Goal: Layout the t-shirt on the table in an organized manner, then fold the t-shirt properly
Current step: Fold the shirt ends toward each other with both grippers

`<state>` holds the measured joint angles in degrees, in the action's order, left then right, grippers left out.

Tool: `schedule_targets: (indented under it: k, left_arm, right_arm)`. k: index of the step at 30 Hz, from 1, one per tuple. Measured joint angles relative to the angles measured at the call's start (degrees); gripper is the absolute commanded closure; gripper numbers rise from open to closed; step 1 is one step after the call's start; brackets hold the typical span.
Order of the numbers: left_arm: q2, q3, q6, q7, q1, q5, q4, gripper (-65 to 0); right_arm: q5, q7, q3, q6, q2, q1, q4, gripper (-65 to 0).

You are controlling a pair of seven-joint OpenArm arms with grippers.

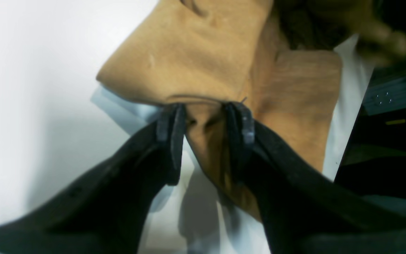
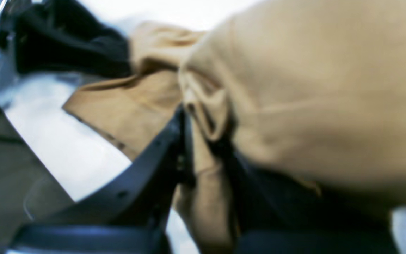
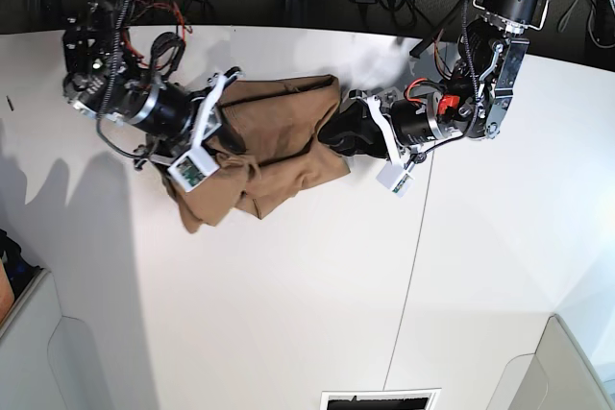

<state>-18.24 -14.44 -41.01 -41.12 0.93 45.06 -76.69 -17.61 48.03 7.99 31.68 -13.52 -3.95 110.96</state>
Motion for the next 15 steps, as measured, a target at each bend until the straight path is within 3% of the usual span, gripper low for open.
schedule_targets:
  k: [4,11,13,15]
  left_arm:
    - [0.02,0.00,0.00,-0.02,0.02,0.00,0.00,-24.1]
    - [-0.02,0.00,0.00,-0.17,0.04,0.04,0.00,-24.1]
    - [-0.07,0.00,0.00,-0.22,0.04,0.09,0.00,-24.1]
    - [-0.22,-0.02,0.00,-0.68,0.04,0.76,0.00,-24.1]
  right_arm:
    - [2.27,-0.20,7.82,-0.39,0.22,0.48,-0.02,0.0]
    - [7.08,-0.39,12.13,-2.75,4.70,2.89,-0.02,-31.1]
    - [7.91,-0.44,12.13,-2.78,5.53,3.78,-0.09,-35.4]
    - [8.04,-0.50,12.13,-2.78,5.79,4.81,-0.63,-35.6]
